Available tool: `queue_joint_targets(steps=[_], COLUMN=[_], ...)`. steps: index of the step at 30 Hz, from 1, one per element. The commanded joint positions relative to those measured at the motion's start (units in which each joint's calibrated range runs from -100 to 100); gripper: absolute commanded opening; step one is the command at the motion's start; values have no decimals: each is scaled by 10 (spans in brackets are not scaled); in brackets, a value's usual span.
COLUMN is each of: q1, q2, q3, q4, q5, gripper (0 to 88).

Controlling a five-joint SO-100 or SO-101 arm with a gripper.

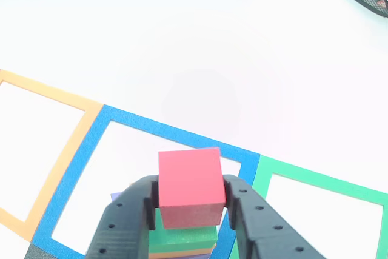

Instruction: Tower of hanoi

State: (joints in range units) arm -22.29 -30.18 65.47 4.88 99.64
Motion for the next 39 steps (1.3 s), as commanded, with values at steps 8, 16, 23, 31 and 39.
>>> queue_joint_targets(steps=[8,16,23,31,39], q1=[-2,1,3,5,1], q2=[-14,-11,-10,-13,-39], q3=[22,26,38,47,44], q4=[-25,-35,-54,-71,-83], q5=[4,4,4,4,4], gripper=[25,60,123,204,259])
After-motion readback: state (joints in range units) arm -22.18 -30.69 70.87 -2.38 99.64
